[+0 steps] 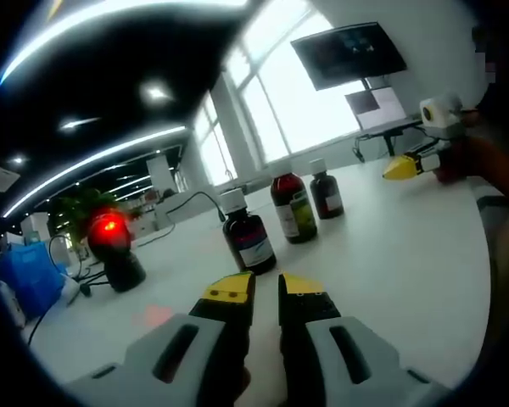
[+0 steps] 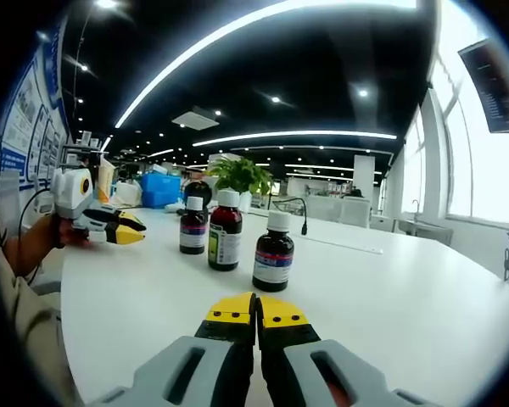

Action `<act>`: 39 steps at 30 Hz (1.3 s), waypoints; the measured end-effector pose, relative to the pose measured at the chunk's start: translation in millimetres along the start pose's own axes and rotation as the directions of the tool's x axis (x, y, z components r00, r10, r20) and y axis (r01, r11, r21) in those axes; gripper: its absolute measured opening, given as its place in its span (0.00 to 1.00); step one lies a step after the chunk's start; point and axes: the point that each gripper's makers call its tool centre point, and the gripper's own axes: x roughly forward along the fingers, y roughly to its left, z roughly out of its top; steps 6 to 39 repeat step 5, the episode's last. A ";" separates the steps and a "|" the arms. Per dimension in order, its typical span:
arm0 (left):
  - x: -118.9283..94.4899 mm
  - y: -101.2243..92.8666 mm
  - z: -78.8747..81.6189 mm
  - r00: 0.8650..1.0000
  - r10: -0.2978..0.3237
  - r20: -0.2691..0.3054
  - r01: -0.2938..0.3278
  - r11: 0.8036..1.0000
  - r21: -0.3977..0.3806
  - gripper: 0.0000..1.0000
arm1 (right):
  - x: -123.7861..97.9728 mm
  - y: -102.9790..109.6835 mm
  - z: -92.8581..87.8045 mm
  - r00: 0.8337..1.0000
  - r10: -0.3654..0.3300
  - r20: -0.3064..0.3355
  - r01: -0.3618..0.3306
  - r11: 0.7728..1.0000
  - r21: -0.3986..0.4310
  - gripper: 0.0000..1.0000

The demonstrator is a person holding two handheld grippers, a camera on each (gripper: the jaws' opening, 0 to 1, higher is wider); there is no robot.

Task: Rotate the medicine bottle to make it face forward pick up the medicine bottle inspect the drug traceability code place the medicine on the table

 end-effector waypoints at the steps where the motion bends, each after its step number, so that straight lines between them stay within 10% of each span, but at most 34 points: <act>1: 0.1 -0.1 0.1 1.000 0.000 0.000 0.000 1.000 -0.001 0.04 | -0.1 -0.1 0.0 1.000 0.000 0.000 0.000 1.000 0.000 0.00; 39: 0.0 0.0 0.1 1.000 0.001 0.000 -0.001 1.000 -0.001 0.04 | -0.2 -0.3 -0.1 1.000 -0.001 0.000 0.001 1.000 -0.001 0.00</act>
